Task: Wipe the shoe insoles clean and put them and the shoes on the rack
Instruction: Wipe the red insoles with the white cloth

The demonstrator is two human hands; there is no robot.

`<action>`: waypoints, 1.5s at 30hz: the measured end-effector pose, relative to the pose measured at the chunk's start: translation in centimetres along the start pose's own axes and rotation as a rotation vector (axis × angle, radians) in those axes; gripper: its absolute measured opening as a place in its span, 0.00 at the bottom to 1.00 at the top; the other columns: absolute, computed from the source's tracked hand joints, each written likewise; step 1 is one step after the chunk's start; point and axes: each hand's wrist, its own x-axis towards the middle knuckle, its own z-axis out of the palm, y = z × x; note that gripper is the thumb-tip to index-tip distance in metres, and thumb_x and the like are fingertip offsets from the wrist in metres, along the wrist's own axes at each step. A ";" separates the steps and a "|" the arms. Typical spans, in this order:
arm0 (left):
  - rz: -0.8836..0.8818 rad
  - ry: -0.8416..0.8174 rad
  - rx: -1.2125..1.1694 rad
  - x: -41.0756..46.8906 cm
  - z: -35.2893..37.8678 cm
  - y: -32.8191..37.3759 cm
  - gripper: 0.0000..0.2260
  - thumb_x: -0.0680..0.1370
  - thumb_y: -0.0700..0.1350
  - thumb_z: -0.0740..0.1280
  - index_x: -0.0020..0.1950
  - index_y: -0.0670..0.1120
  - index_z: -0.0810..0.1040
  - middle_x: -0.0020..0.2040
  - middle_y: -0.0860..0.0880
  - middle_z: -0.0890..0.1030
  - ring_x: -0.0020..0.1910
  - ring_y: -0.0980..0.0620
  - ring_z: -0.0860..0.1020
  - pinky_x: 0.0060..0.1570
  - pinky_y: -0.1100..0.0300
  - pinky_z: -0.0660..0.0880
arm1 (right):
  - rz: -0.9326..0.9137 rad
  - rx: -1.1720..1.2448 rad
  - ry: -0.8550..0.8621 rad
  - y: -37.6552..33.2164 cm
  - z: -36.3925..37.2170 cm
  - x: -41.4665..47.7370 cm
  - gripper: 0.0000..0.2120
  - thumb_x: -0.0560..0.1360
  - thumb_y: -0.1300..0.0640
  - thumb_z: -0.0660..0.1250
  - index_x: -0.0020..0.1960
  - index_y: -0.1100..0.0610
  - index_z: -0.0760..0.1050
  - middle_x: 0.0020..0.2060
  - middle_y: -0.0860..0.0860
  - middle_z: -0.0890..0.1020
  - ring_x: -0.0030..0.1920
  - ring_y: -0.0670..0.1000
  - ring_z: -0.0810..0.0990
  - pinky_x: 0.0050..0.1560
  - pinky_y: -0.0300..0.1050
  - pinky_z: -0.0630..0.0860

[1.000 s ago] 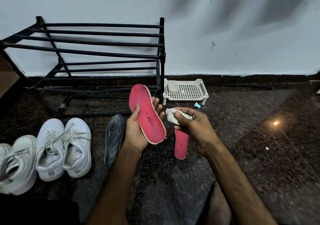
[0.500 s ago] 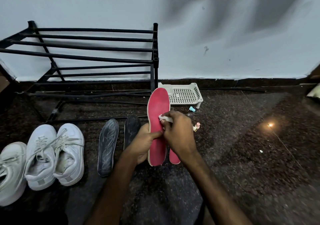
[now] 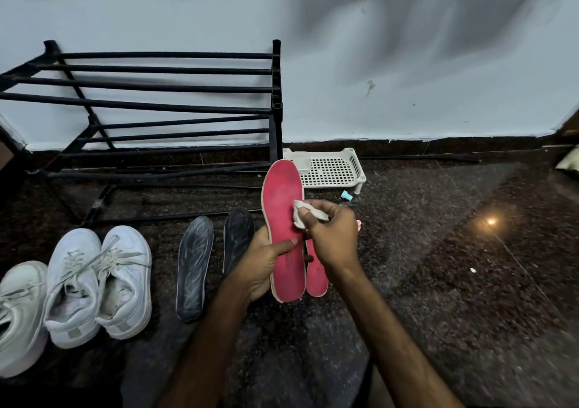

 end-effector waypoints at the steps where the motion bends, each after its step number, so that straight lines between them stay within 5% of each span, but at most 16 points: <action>1: -0.004 -0.005 0.020 0.0 0.3 -0.2 0.18 0.76 0.27 0.62 0.64 0.38 0.73 0.46 0.42 0.84 0.40 0.50 0.83 0.37 0.58 0.80 | -0.089 -0.168 0.026 -0.1 0.0 0.0 0.05 0.74 0.58 0.72 0.48 0.57 0.84 0.40 0.51 0.86 0.39 0.48 0.84 0.42 0.48 0.81; 5: 0.000 0.018 0.044 0.1 0.7 -0.8 0.13 0.80 0.33 0.60 0.63 0.41 0.75 0.55 0.40 0.82 0.52 0.46 0.82 0.49 0.56 0.79 | -0.257 -0.618 -0.038 -1.0 1.8 -1.9 0.08 0.77 0.60 0.68 0.53 0.56 0.83 0.47 0.50 0.85 0.42 0.47 0.80 0.45 0.34 0.72; 9: -0.094 0.038 -0.115 -0.1 0.1 -0.7 0.19 0.83 0.47 0.56 0.70 0.39 0.71 0.66 0.36 0.76 0.66 0.41 0.75 0.66 0.49 0.72 | -0.199 -0.359 -0.205 -0.7 3.4 -3.0 0.07 0.74 0.61 0.70 0.50 0.57 0.84 0.43 0.50 0.86 0.43 0.47 0.84 0.49 0.42 0.79; 12: -0.048 0.038 -0.095 -0.1 -0.3 -0.5 0.13 0.78 0.34 0.62 0.62 0.37 0.76 0.54 0.36 0.81 0.50 0.45 0.82 0.49 0.56 0.80 | -0.101 -0.161 -0.158 -0.5 2.3 -2.2 0.05 0.72 0.61 0.72 0.48 0.57 0.84 0.38 0.47 0.86 0.38 0.42 0.83 0.42 0.38 0.79; 15: -0.030 0.056 -0.041 -0.3 -0.5 -0.2 0.17 0.75 0.27 0.64 0.63 0.35 0.72 0.48 0.38 0.81 0.38 0.48 0.84 0.36 0.57 0.80 | -0.131 -0.206 0.010 -0.6 -0.3 -0.8 0.05 0.73 0.60 0.72 0.49 0.55 0.84 0.38 0.45 0.85 0.35 0.38 0.82 0.39 0.35 0.78; 18: -0.020 0.078 0.036 -0.2 -0.5 -0.3 0.18 0.75 0.26 0.64 0.63 0.36 0.73 0.48 0.40 0.82 0.40 0.49 0.83 0.38 0.57 0.80 | -0.185 -0.473 -0.004 -0.4 -0.7 -0.6 0.05 0.74 0.59 0.71 0.48 0.55 0.84 0.41 0.47 0.85 0.39 0.43 0.83 0.43 0.37 0.79; 21: 0.056 0.052 0.106 0.0 0.6 -0.8 0.15 0.78 0.29 0.63 0.62 0.42 0.76 0.53 0.43 0.84 0.52 0.48 0.82 0.53 0.56 0.79 | -0.196 -0.703 -0.037 -0.2 1.0 -1.9 0.05 0.74 0.59 0.69 0.47 0.56 0.83 0.43 0.51 0.85 0.44 0.52 0.82 0.46 0.43 0.74; 24: 0.090 0.050 0.047 -0.1 1.1 -0.8 0.14 0.82 0.35 0.58 0.65 0.41 0.75 0.60 0.43 0.81 0.58 0.47 0.80 0.60 0.55 0.76 | -0.194 -0.612 -0.047 -0.4 2.2 -2.8 0.04 0.73 0.60 0.69 0.45 0.57 0.83 0.41 0.51 0.85 0.42 0.51 0.82 0.46 0.43 0.75; 29: 0.081 0.055 0.048 0.0 0.2 -1.0 0.18 0.74 0.25 0.64 0.59 0.41 0.77 0.50 0.41 0.84 0.48 0.47 0.83 0.46 0.58 0.80 | 0.020 -0.137 -0.050 -0.4 1.3 -1.4 0.03 0.72 0.56 0.74 0.42 0.55 0.83 0.35 0.48 0.85 0.36 0.47 0.84 0.42 0.51 0.82; 32: 0.027 0.040 0.007 -0.3 0.4 -1.2 0.15 0.75 0.26 0.64 0.58 0.40 0.76 0.44 0.42 0.83 0.36 0.51 0.82 0.34 0.60 0.79 | -0.091 -0.314 0.100 0.0 0.3 -0.1 0.04 0.73 0.55 0.72 0.45 0.54 0.83 0.37 0.47 0.85 0.38 0.47 0.83 0.43 0.48 0.81; 37: 0.044 0.030 0.096 -0.2 1.2 -1.9 0.20 0.75 0.24 0.59 0.60 0.42 0.77 0.47 0.42 0.83 0.40 0.50 0.82 0.34 0.61 0.79 | -0.134 -0.517 0.106 0.0 1.2 -0.4 0.05 0.74 0.61 0.69 0.48 0.59 0.82 0.42 0.51 0.83 0.41 0.49 0.80 0.45 0.41 0.76; 42: -0.024 0.087 -0.037 0.2 0.6 -1.5 0.13 0.83 0.36 0.55 0.62 0.41 0.76 0.50 0.46 0.85 0.53 0.50 0.81 0.54 0.58 0.77 | -0.132 -0.310 -0.029 -0.9 2.8 -1.4 0.06 0.75 0.59 0.71 0.50 0.57 0.83 0.43 0.47 0.85 0.40 0.42 0.81 0.40 0.32 0.75; 45: -0.121 0.100 -0.161 0.0 0.6 -1.5 0.18 0.83 0.44 0.56 0.71 0.38 0.69 0.59 0.38 0.78 0.61 0.43 0.74 0.69 0.45 0.67 | -0.079 -0.171 -0.146 -1.2 3.6 -1.9 0.06 0.75 0.59 0.72 0.51 0.56 0.84 0.42 0.47 0.85 0.39 0.41 0.82 0.40 0.31 0.77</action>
